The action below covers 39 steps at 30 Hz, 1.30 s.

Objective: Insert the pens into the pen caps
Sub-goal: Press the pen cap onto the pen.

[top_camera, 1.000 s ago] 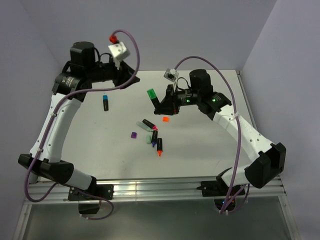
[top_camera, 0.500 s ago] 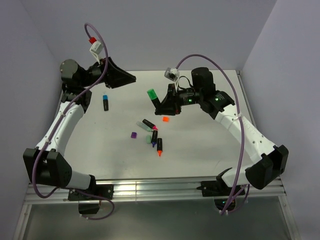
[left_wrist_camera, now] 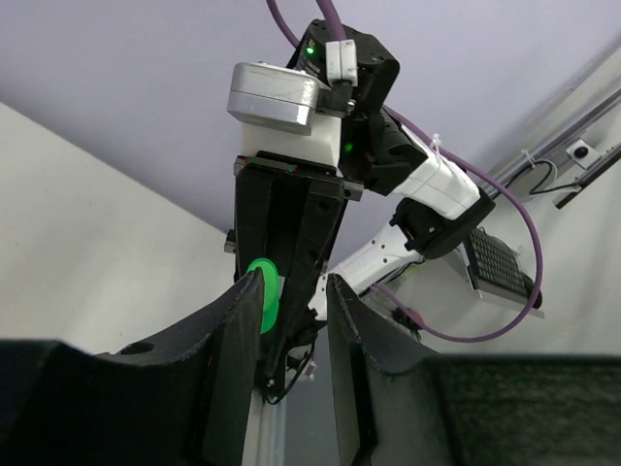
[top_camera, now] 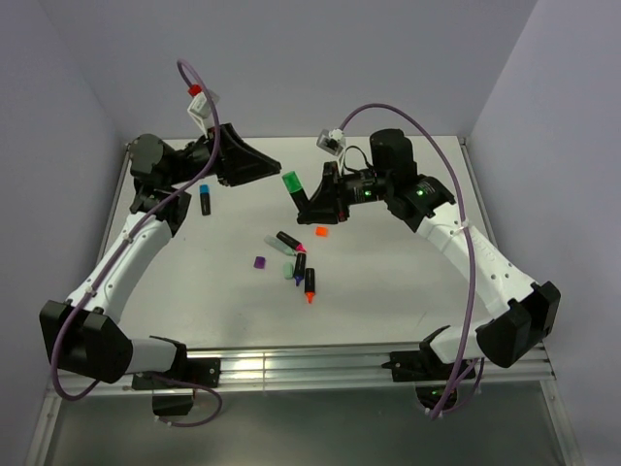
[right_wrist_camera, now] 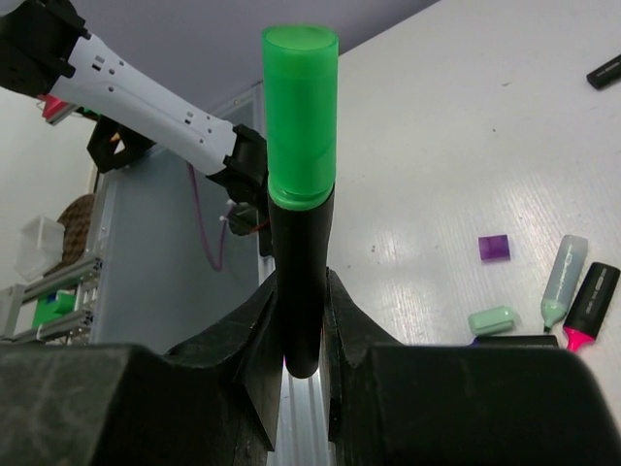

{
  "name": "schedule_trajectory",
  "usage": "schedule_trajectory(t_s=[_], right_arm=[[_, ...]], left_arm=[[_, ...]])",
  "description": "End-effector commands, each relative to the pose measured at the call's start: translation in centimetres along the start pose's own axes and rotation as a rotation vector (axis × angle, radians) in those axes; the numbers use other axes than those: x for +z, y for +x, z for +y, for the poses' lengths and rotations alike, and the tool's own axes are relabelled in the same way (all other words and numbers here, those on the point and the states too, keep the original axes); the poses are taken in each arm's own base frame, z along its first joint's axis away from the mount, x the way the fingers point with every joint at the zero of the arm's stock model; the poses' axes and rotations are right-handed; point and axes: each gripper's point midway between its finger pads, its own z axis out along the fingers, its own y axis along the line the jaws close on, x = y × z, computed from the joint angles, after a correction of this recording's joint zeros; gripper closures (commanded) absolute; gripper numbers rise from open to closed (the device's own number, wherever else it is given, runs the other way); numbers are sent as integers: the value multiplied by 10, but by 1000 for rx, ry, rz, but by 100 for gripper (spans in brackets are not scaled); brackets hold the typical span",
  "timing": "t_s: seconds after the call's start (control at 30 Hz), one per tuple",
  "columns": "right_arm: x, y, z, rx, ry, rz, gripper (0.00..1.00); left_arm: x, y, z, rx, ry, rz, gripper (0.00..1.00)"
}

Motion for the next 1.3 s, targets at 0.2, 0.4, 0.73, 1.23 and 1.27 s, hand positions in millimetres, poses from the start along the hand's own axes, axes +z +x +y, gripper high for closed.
schedule_trajectory(t_s=[0.2, 0.4, 0.73, 1.23, 1.27], right_arm=[[1, -25, 19, -71, -42, -49, 100], [0, -26, 21, -73, -43, -52, 100], [1, -28, 22, -66, -56, -53, 100], [-1, -27, 38, -60, -156, -47, 100], [-1, -25, 42, -49, -182, -40, 100]], left_arm=[[14, -10, -4, 47, -22, -44, 61], [17, -10, 1, 41, -38, -41, 59], [25, 6, -8, 44, 19, 9, 61], [18, 26, -31, 86, 179, 42, 100], [17, 28, -32, 58, 187, 43, 100]])
